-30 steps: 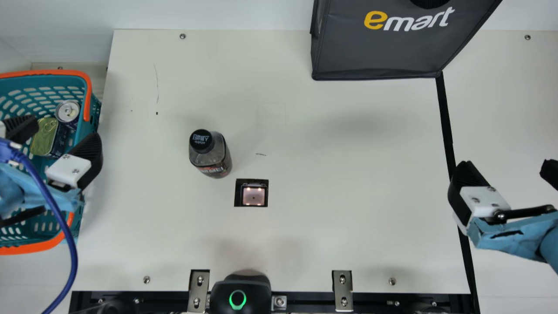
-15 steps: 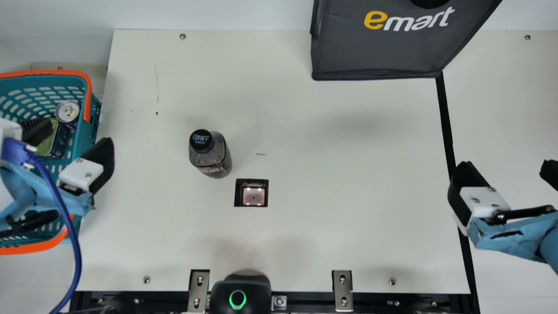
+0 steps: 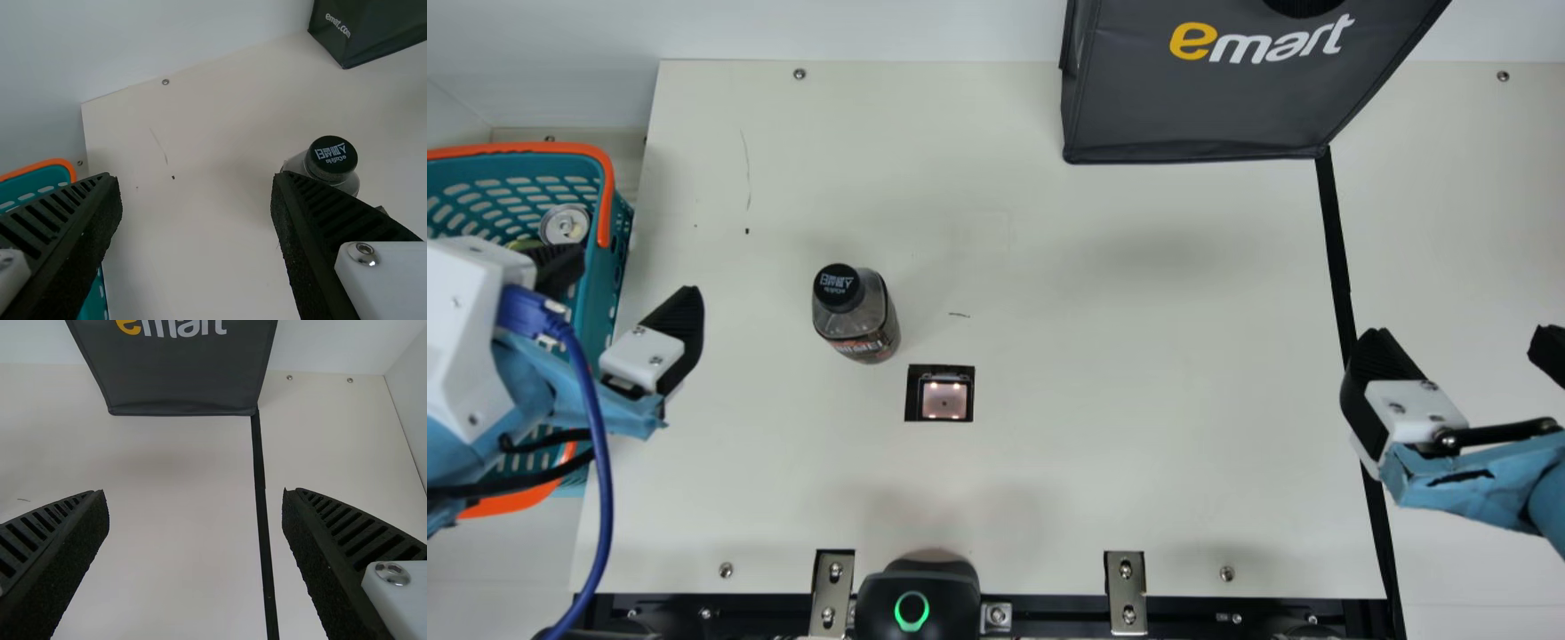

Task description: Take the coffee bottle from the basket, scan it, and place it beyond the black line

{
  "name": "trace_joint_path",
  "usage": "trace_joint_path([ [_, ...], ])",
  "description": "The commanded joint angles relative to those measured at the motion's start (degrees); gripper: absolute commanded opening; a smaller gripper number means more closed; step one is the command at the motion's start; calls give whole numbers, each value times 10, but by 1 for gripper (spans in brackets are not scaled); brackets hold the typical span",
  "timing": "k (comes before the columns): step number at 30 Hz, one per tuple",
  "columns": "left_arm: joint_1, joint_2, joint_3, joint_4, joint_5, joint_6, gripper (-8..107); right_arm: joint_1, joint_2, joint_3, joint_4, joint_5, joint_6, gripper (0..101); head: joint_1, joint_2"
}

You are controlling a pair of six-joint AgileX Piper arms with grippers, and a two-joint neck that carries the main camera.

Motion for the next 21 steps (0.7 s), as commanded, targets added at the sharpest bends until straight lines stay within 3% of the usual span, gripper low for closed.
trace_joint_path([
  [1,-25,3,3,23,-16,-26,90,0,0,0,0,0,0,91,-16,0],
  [9,-97,22,11,101,-56,-121,90,0,0,0,0,0,0,91,-16,0],
  [21,-178,53,9,241,-71,-323,90,0,0,0,0,0,0,91,-16,0],
])
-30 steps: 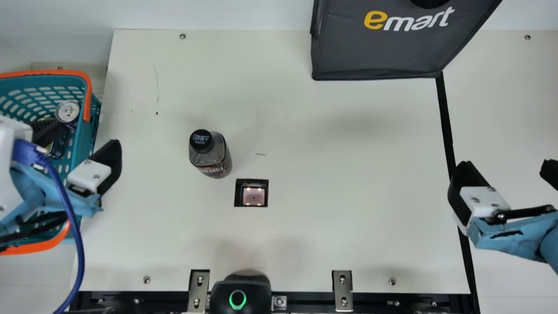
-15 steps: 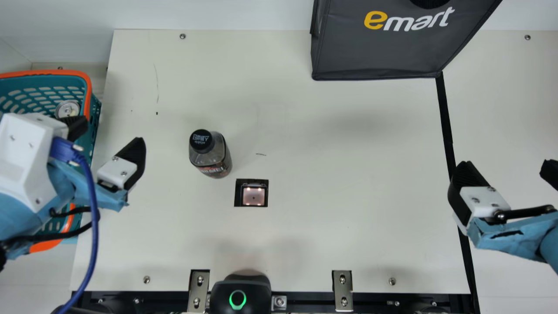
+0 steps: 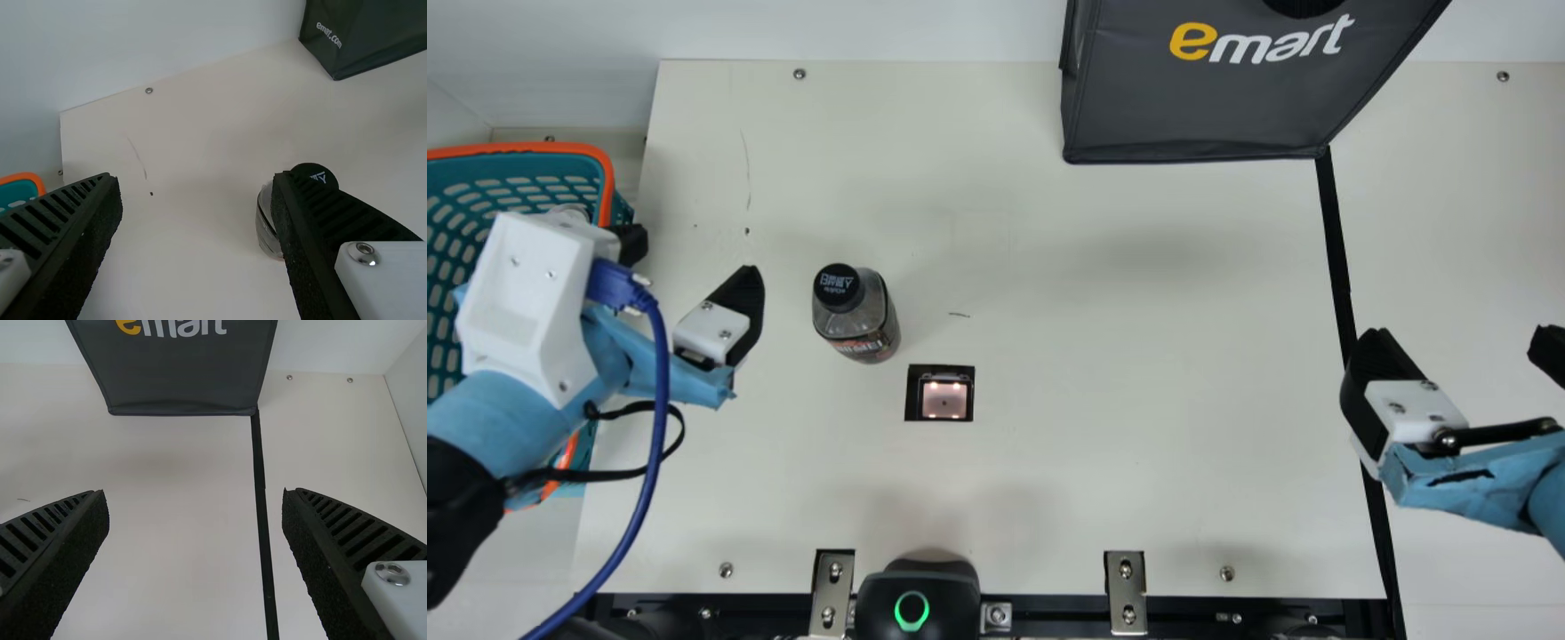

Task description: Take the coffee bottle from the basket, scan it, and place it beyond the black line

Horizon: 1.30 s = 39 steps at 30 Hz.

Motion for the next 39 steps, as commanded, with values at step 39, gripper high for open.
trace_joint_path([
  [39,-315,105,-13,376,114,-590,90,0,0,0,0,0,0,91,-16,0],
])
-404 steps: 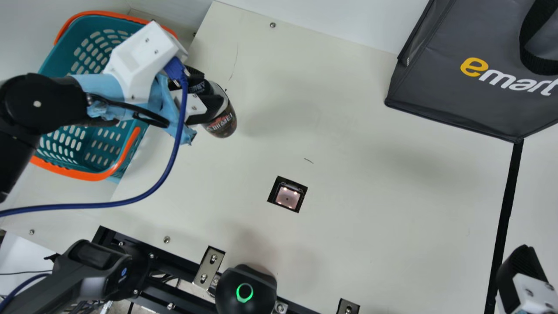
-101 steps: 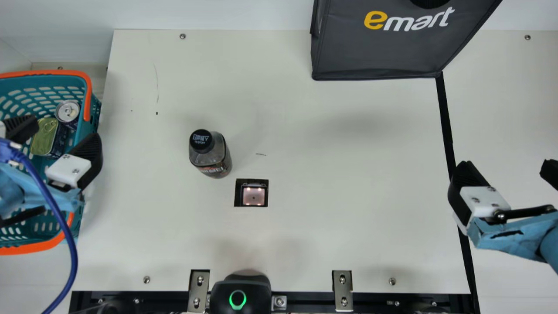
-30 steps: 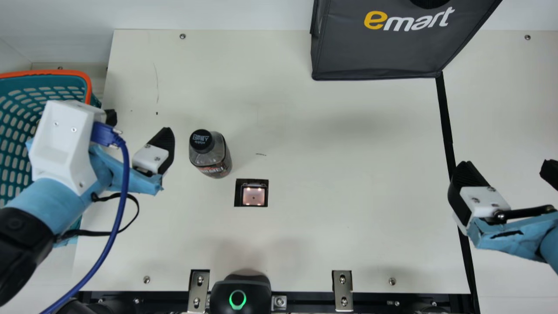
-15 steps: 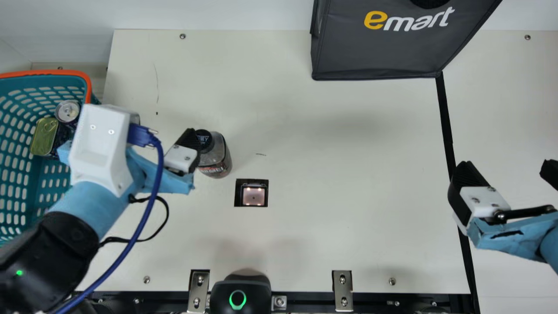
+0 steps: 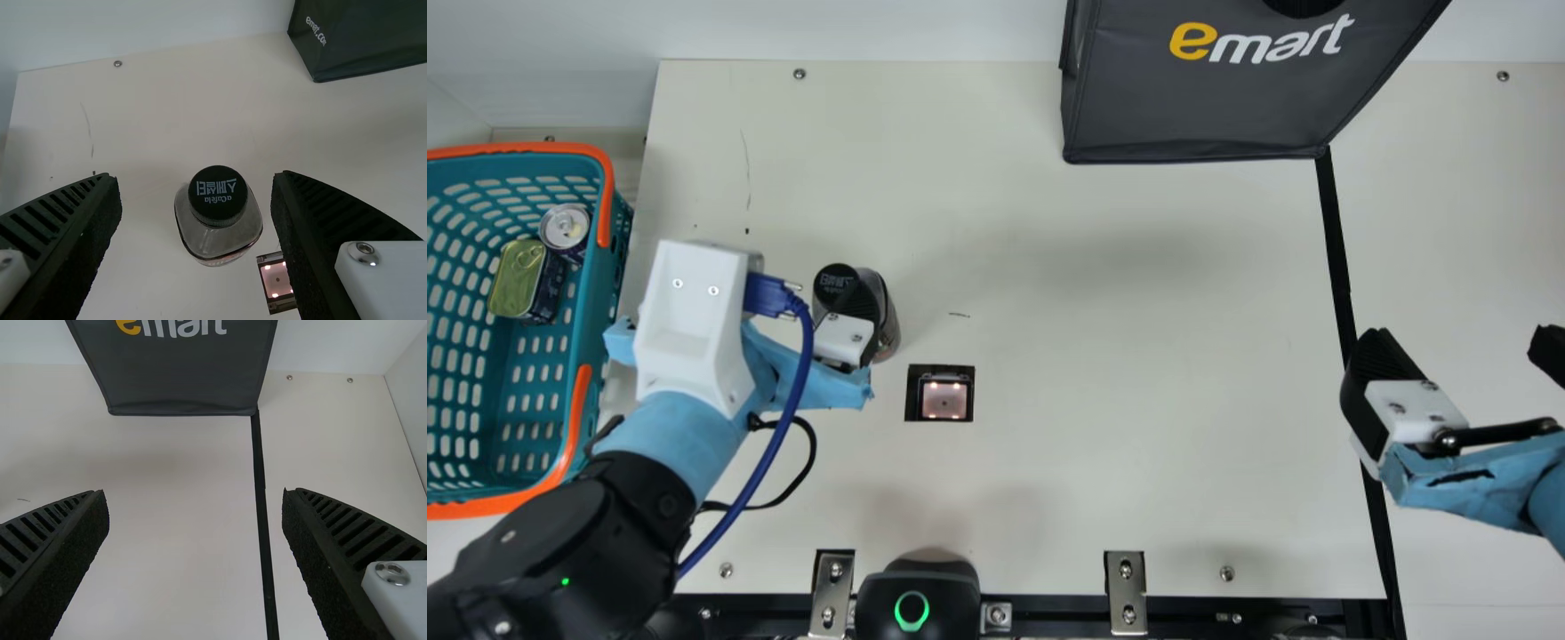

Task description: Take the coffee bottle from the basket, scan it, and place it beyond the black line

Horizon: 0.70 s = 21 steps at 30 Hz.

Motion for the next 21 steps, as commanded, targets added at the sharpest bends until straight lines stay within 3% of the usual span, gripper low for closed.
trace_joint_path([
  [1,4,2,2,-4,-4,1,90,0,0,0,0,0,0,91,-16,0],
  [21,32,53,9,-18,-57,-6,90,0,0,0,0,0,0,91,-16,0],
])
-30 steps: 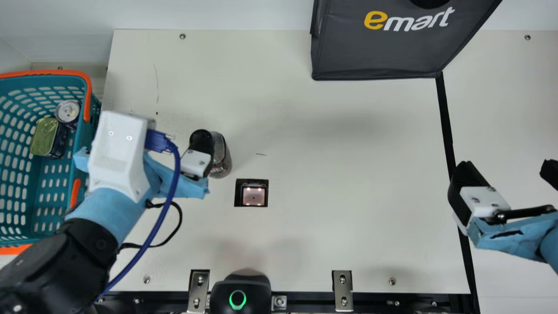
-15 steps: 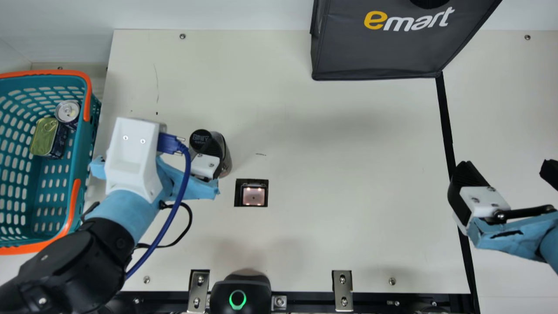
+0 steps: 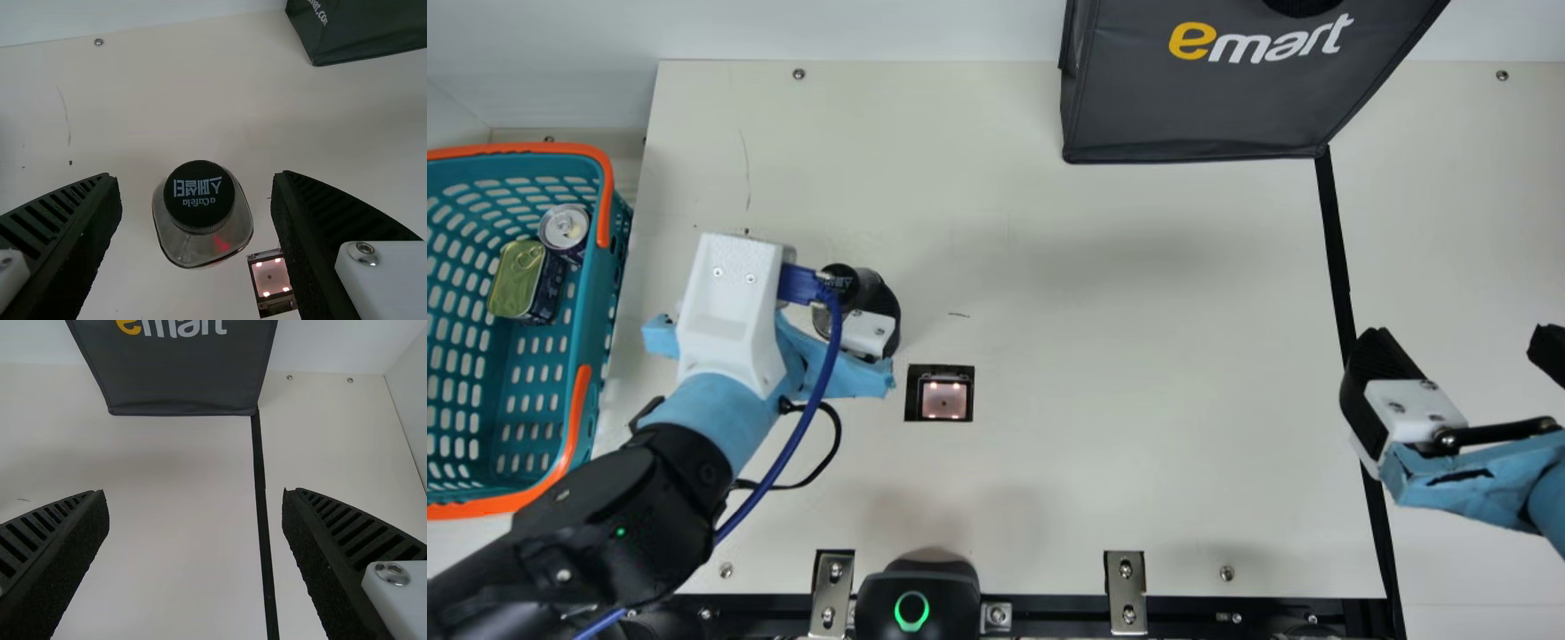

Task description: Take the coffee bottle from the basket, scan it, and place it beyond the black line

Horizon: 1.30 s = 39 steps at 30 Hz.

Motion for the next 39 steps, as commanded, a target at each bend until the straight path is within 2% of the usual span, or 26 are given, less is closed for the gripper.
trace_joint_path([
  [1,5,6,1,1,-4,-1,90,0,0,0,0,0,0,91,-16,1],
  [12,28,44,-3,19,-14,-21,90,0,0,0,0,1,0,91,-16,1],
  [37,25,92,-14,32,9,-72,90,0,0,0,0,1,0,91,-16,1],
  [39,26,93,-13,35,10,-74,77,0,0,0,0,1,0,91,-16,1],
])
